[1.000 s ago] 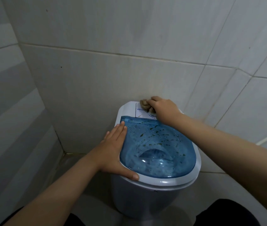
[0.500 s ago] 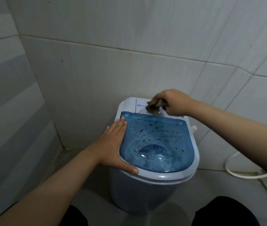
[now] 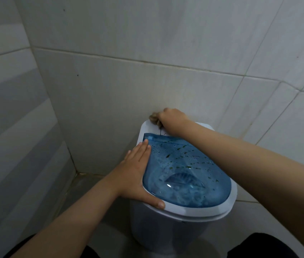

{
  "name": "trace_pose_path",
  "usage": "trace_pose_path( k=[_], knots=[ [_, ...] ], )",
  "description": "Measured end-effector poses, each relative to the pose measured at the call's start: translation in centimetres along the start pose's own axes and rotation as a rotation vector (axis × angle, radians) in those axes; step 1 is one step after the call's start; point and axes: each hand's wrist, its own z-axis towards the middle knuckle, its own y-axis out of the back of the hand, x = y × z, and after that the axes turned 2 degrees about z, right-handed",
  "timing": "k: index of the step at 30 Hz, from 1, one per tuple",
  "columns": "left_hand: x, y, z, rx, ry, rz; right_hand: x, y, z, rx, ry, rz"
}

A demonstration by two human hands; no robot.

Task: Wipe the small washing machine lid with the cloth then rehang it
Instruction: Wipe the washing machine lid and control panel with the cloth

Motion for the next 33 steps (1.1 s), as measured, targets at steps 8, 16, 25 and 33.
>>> trace_pose_path(
  k=[8,16,25,33],
  knots=[
    [-0.2,0.0,-0.2,-0.002,0.013,-0.011,-0.4,-1.3,-3.9,-0.012,0.206,0.133],
    [-0.5,0.3,-0.4,0.016,0.03,-0.015,1.6,-0.2,-5.6,0.049,0.064,-0.134],
    [-0.3,0.1,-0.3,0.028,0.033,-0.02,-1.6,0.1,-9.0,0.054,0.038,-0.139],
    [-0.2,0.1,-0.3,0.048,0.029,-0.01,-5.2,-0.5,-10.8,0.129,-0.07,-0.121]
  ],
)
